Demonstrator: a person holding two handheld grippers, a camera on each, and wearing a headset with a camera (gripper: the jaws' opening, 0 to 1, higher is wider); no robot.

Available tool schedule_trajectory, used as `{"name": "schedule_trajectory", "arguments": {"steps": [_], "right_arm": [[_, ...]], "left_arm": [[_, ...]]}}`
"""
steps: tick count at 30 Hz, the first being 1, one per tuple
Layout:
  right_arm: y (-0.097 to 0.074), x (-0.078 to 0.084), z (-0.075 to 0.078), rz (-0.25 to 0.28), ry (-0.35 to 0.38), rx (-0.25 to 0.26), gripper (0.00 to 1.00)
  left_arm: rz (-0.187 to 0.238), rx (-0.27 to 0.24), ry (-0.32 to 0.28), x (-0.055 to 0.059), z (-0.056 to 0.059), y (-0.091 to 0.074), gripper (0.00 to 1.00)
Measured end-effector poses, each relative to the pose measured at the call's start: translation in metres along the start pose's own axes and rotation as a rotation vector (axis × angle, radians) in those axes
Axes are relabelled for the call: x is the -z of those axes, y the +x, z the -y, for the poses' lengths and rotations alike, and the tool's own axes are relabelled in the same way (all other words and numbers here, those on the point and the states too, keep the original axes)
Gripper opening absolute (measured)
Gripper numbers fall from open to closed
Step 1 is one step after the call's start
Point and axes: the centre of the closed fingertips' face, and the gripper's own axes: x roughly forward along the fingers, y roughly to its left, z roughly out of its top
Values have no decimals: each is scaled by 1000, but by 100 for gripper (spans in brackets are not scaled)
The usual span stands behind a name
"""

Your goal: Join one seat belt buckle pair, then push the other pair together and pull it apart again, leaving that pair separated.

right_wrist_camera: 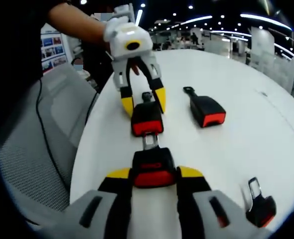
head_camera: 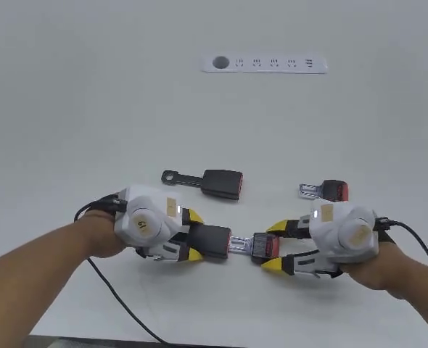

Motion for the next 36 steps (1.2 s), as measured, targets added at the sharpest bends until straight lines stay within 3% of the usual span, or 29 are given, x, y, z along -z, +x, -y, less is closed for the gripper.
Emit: {"name": "schedule_trajectory", "arguments": {"steps": [10, 21, 36], "right_arm": [[8, -8, -4, -20, -14, -8, 34], [12, -9, -3, -87, -35, -23, 34], [16, -11, -1, -124, -8, 12, 33]], "left_arm": [[-6, -4, -3, 0, 0, 1, 35], [-29, -2, -9, 0, 0, 0, 35], [-33, -7, -20, 1, -1, 0, 34]]}}
